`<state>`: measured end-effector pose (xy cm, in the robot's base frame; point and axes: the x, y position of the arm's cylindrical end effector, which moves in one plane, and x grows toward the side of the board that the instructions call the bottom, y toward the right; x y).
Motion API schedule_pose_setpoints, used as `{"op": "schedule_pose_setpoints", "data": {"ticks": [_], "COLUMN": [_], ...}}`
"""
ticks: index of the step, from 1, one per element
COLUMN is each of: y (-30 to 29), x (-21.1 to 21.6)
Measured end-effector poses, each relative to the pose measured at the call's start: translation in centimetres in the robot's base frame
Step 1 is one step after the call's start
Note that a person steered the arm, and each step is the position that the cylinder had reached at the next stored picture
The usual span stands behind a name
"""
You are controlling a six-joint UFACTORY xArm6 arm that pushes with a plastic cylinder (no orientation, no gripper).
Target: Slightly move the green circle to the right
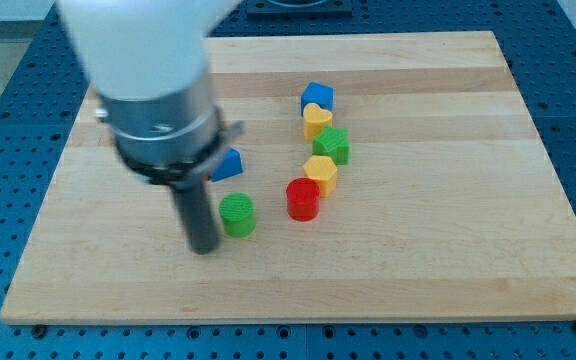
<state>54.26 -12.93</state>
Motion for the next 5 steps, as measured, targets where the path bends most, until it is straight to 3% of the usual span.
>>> {"op": "schedule_pose_setpoints", "data": {"ticks": [1, 2, 3, 5], "y": [-0.5, 6.1, 8.4, 3.0], "x": [-3.6, -2.2, -0.4, -0.3]}}
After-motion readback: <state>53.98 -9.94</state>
